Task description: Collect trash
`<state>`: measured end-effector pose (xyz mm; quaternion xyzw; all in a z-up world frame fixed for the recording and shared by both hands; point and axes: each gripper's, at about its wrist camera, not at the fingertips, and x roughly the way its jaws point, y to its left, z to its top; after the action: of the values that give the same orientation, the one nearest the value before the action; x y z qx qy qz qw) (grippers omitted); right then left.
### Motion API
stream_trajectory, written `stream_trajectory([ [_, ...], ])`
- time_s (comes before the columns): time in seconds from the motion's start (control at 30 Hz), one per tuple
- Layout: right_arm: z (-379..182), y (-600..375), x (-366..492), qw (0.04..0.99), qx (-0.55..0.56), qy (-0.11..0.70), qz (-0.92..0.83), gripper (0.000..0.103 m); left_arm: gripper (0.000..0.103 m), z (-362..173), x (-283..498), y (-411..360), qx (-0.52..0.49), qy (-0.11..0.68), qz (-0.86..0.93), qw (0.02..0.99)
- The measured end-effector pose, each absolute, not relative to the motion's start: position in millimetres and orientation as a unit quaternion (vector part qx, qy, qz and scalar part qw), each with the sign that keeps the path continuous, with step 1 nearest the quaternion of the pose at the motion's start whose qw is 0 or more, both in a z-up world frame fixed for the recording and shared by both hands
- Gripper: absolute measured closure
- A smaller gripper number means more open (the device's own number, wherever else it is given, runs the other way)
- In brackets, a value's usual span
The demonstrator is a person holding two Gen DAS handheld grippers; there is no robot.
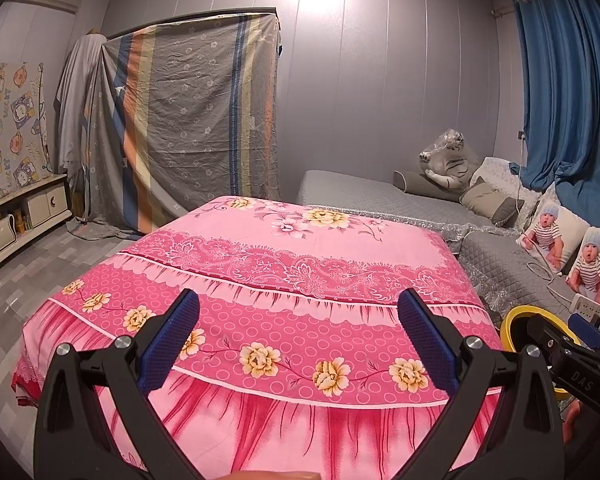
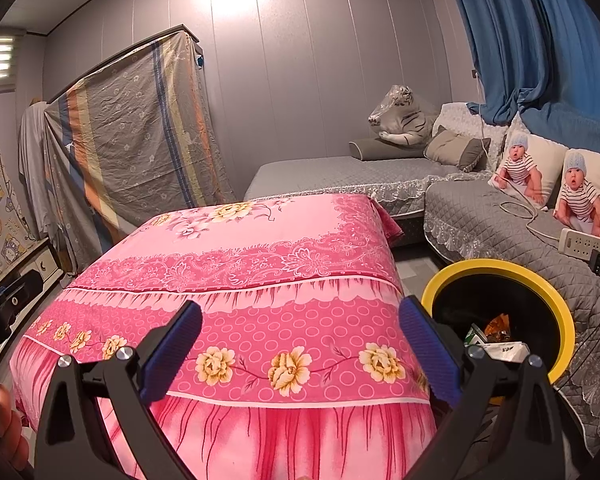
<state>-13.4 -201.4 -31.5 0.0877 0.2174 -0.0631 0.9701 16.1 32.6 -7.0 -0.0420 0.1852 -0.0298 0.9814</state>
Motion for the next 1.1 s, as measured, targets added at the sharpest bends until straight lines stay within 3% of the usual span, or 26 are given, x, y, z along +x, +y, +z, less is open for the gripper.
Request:
stream_trajectory([
  [1.1,-34.2,-202.3,-12.6,0.968,0.092,0.224,-0.062,0.008,0.008,-6.9,19.1,30.6,-0.038,0.186,-0.036,0.981],
])
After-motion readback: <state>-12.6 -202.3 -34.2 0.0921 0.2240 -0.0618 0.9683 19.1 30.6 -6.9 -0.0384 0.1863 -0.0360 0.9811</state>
